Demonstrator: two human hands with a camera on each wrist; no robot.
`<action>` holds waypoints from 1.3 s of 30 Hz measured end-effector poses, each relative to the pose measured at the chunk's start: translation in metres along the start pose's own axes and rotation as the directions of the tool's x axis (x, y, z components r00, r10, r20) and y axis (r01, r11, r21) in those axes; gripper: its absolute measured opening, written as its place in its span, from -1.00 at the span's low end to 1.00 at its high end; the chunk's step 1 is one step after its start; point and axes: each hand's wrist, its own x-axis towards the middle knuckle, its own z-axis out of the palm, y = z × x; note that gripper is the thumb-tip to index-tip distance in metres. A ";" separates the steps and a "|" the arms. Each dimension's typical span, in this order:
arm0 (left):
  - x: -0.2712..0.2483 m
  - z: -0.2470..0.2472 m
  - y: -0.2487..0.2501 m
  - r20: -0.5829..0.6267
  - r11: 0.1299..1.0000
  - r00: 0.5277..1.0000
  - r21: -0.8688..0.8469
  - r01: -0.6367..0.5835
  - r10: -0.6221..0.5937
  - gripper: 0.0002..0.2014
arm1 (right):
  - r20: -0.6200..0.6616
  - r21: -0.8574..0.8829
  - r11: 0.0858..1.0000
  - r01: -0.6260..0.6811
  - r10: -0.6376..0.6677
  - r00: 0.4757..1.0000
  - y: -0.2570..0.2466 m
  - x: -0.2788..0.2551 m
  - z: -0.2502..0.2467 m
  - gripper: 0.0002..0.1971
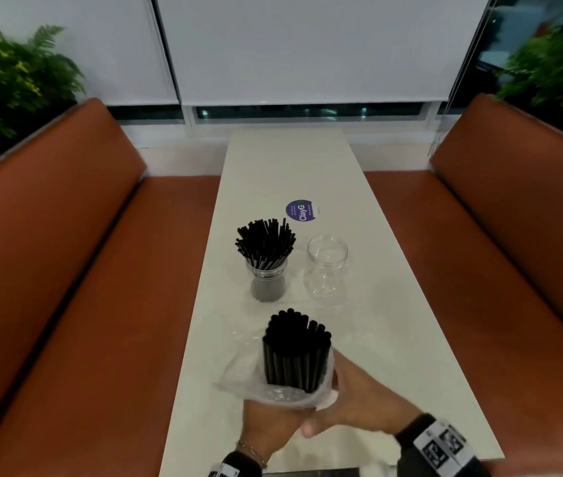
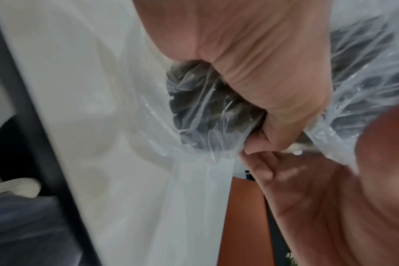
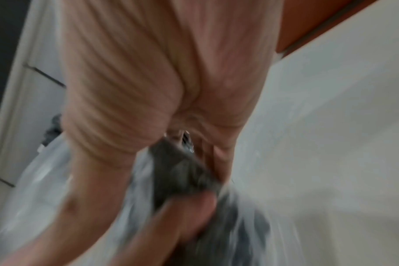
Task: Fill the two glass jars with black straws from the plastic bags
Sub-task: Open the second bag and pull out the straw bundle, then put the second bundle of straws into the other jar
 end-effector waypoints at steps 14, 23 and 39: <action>0.011 -0.061 0.082 -0.141 0.923 0.973 0.315 0.220 -0.184 -0.60 | -0.552 -0.474 0.858 -0.198 -0.115 0.826 -0.019 0.147 -0.162 0.22; 0.043 -0.032 0.126 -0.179 0.862 0.982 0.487 0.137 -0.055 -0.56 | -0.421 -0.502 0.856 -0.127 -0.114 0.900 0.018 0.166 -0.180 0.10; 0.097 0.009 0.220 0.140 0.064 0.983 0.989 -0.133 -0.117 -0.79 | -0.314 -0.627 0.778 0.041 -0.301 0.900 -0.005 0.052 -0.164 0.46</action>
